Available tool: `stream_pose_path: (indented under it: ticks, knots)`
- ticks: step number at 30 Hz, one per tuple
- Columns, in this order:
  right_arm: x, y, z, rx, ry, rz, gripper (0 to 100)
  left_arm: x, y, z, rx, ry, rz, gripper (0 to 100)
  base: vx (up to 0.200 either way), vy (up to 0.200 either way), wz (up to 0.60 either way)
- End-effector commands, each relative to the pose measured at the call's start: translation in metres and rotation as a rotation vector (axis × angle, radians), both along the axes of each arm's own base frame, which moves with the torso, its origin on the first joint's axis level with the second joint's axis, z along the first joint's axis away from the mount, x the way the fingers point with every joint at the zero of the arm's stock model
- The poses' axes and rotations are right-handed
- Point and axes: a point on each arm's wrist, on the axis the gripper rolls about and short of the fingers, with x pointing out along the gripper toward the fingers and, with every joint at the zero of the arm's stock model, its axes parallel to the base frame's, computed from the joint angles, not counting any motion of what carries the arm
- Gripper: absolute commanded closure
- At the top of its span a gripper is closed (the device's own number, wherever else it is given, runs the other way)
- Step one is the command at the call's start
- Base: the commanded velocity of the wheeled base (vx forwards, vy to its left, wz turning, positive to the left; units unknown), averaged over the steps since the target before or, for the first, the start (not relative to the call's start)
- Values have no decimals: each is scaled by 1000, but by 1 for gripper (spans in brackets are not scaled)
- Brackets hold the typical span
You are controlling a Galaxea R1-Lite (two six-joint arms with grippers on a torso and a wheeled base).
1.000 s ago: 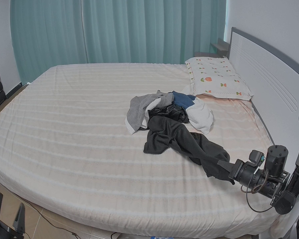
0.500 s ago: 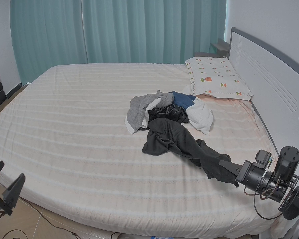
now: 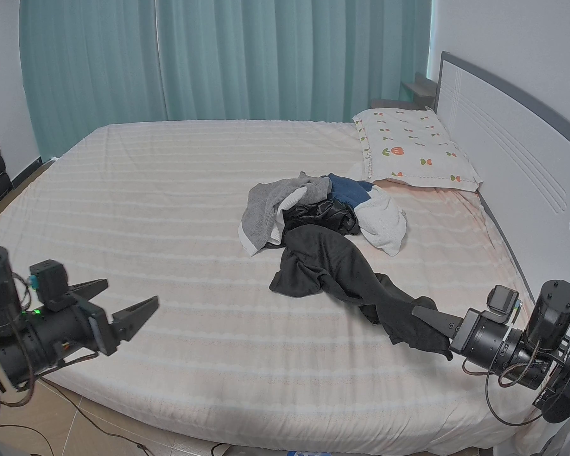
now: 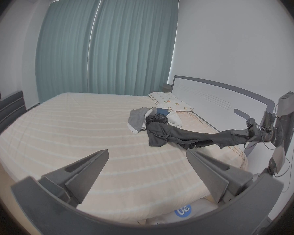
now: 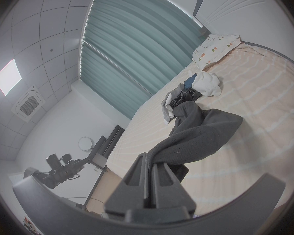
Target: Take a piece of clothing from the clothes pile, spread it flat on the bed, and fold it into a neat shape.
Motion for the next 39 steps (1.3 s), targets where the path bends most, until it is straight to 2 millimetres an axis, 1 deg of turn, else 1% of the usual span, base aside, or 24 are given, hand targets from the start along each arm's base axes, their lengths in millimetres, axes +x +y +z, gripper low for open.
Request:
stream_pose_path:
  ticks: [1,2,3,4,7,8,10,14,19,20,26,30,33,36,39]
  knots:
    - [-13,15,3,6,-16,91,100,65,-114,-87,19,171,-88,0,0,0,0]
    - [-13,15,5,13,-28,89,100,67,-122,-91,25,173,-102,0,0,0,0]
    - [-13,15,6,13,-30,89,100,67,-124,-91,25,175,-104,0,0,0,0]
    - [-14,14,11,28,-55,83,100,72,-136,-95,21,174,-123,0,0,0,0]
    - [-17,11,20,53,-87,83,100,81,-151,-102,21,171,-141,0,0,0,0]
    - [-17,11,20,52,-90,81,100,83,-154,-103,21,171,-144,0,0,0,0]
    - [-18,11,21,53,-97,81,100,89,-166,-109,15,170,-158,0,0,0,0]
    - [-18,12,21,52,-94,83,100,96,-183,-113,-27,171,-165,0,0,0,0]
    - [-19,11,24,59,-110,82,100,100,-186,-114,-35,168,-165,0,0,0,0]
    - [-22,9,29,71,-134,83,100,104,-189,-117,-39,169,-166,0,0,0,0]
    - [-28,10,38,94,-172,106,100,115,-197,-119,-72,162,-153,0,0,0,0]
    - [-31,14,37,94,-171,118,100,125,-206,-121,-101,152,-149,0,0,0,0]
    - [-31,15,38,95,-172,116,100,127,-209,-119,-117,145,-149,0,0,0,0]
    - [-32,15,39,96,-177,118,100,134,-213,-118,-133,129,-144,0,0,0,0]
    - [-28,17,44,99,-213,118,100,136,-211,-118,-135,130,-139,0,0,0,0]
